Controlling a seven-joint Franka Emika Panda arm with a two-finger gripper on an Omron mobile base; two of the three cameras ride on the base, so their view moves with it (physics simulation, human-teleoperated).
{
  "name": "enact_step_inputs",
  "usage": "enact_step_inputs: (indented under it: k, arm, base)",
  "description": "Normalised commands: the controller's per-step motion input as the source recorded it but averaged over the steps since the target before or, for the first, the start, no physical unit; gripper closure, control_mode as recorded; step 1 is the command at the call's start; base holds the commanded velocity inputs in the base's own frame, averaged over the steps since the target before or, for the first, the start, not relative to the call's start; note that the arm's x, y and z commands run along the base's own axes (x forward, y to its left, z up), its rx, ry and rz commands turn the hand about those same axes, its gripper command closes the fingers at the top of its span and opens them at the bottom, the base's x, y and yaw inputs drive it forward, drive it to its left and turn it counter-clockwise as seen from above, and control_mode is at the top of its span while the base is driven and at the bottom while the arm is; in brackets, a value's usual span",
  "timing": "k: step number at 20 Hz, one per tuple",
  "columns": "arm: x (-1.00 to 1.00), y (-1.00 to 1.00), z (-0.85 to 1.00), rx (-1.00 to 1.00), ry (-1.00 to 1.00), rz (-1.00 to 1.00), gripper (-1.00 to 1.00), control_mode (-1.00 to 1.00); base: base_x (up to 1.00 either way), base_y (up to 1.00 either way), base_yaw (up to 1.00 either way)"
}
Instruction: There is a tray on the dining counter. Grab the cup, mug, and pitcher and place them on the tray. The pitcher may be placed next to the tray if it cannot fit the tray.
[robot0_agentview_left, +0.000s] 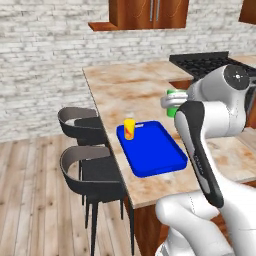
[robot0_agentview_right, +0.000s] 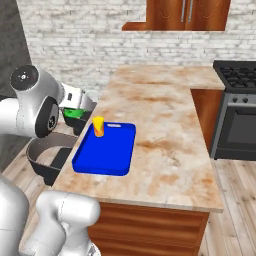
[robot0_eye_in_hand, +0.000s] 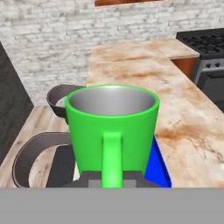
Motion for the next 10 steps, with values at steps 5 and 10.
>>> enact_step_inputs:
  k: [5, 10]
  arm:
    - [0.34, -0.34, -0.37, 0.0, 0.0, 0.17, 1.0, -1.0]
    - [0.35, -0.11, -0.31, -0.02, 0.0, 0.04, 1.0, -1.0]
  base:
    - [0.0, 0.0, 0.0]
    - [0.0, 0.0, 0.0]
